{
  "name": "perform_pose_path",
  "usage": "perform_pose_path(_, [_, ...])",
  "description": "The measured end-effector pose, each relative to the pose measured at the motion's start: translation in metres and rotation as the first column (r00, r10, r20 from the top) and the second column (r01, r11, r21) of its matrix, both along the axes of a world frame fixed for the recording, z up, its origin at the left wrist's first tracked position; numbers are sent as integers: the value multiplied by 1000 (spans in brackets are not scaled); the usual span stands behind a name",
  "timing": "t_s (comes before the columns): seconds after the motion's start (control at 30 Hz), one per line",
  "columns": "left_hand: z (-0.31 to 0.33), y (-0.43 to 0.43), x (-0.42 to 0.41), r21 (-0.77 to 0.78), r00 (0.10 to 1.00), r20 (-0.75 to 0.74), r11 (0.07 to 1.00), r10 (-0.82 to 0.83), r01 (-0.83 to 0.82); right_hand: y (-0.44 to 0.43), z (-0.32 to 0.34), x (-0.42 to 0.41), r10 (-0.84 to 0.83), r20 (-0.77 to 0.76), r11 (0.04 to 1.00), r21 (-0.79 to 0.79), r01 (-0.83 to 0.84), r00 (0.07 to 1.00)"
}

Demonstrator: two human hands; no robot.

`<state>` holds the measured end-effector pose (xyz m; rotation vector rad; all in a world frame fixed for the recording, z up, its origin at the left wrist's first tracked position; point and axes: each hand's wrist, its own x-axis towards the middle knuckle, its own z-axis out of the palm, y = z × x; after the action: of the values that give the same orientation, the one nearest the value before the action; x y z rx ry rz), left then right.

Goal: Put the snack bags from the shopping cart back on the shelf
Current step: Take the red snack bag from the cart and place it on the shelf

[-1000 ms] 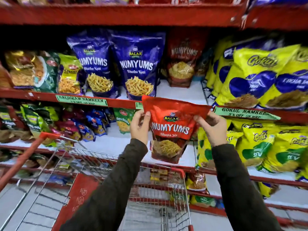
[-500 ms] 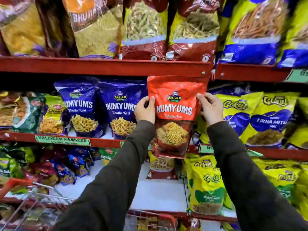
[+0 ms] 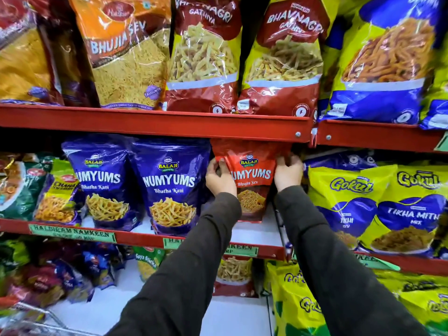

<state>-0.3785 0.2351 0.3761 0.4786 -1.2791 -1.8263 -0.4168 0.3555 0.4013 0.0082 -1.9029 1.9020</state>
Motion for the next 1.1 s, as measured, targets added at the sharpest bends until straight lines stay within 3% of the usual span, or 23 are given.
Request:
perform_pose_path(0.1, [-9,-6,-11,32,998,-16,998,-57,58,-6,-17,-6,45,-1,998,47,-45,999])
perform_pose_path(0.2, [-23,-18,-23,-70,992,61,991,-106,111,-3,-32,-16,163,31,982,88,-166,986])
perform_pose_path(0.3, [-44,-23,-23,-135,952,217,959,-217,249,0,-58,-14,324,159,942,34,-333,933])
perform_pose_path(0.43, [-73,-26,-20,-79,843,391,899,-370,431,2,-99,-11,404,245,906,23,-422,881])
perform_pose_path(0.63, [-90,-37,-3,-181,835,413,866,-364,467,6,-116,2,395,263,911,16,-413,880])
perform_pose_path(0.83, [-103,-38,22,-335,866,411,836,-285,434,12,-118,34,413,164,903,53,-426,896])
perform_pose_path(1.1, [-107,-40,47,-392,858,435,800,-273,453,17,-121,63,408,150,902,88,-423,901])
